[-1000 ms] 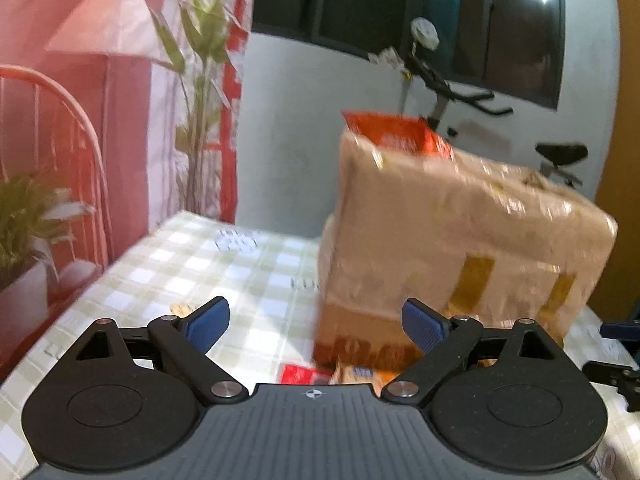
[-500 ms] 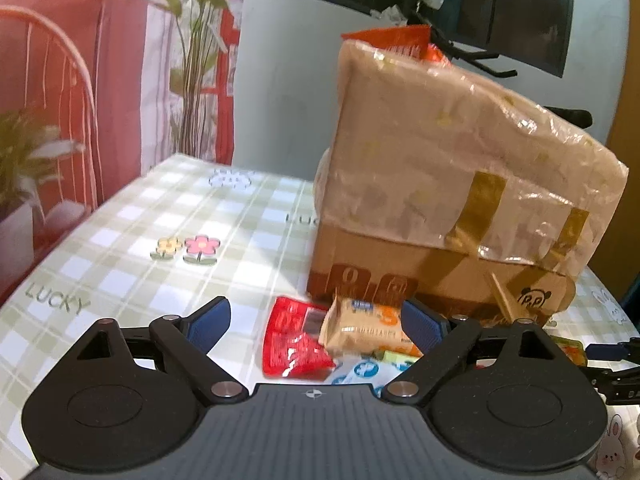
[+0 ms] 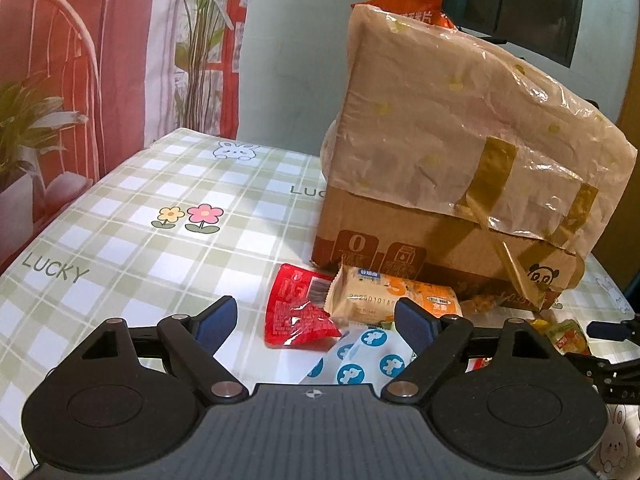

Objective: Organize snacks
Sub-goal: 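Grasp the blue-dotted white packet with the left tool while the right tool grasps the gold packet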

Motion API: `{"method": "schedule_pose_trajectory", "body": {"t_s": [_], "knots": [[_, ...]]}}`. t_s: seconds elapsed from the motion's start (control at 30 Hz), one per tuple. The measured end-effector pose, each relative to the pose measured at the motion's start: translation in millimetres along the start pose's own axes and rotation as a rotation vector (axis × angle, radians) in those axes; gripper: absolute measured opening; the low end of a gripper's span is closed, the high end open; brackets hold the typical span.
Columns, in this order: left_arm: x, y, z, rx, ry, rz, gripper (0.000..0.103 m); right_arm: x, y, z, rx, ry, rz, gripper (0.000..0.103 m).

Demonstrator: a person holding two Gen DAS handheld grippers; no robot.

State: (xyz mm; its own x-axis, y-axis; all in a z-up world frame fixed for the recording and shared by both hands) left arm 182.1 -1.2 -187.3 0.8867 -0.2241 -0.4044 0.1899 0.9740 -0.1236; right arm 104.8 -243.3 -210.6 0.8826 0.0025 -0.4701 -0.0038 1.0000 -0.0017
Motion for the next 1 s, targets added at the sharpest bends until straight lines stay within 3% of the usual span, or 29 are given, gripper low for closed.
{"method": "schedule_pose_trajectory", "body": {"t_s": [0.63, 1.0], "knots": [[2, 1, -6, -0.008, 0.029, -0.003, 0.087, 3, 11, -10, -0.129, 0.011, -0.056, 0.060], [1, -2, -8, -0.007, 0.036, -0.036, 0.087, -1, 14, 4, -0.067, -0.027, 0.022, 0.057]]}}
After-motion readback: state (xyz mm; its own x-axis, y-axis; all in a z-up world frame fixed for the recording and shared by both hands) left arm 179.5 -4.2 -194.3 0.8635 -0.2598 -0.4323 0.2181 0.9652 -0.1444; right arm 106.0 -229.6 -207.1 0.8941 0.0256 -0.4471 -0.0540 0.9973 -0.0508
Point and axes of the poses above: each gripper's, at about its wrist camera, not at the fingertips, and x roughly the way its jaws point, y to its left, z to its top, the point moved 4 cm from there along x, roughly the way its jaws point, and after that the axes turned 14 degrees about -y, right-handed, at the moved point
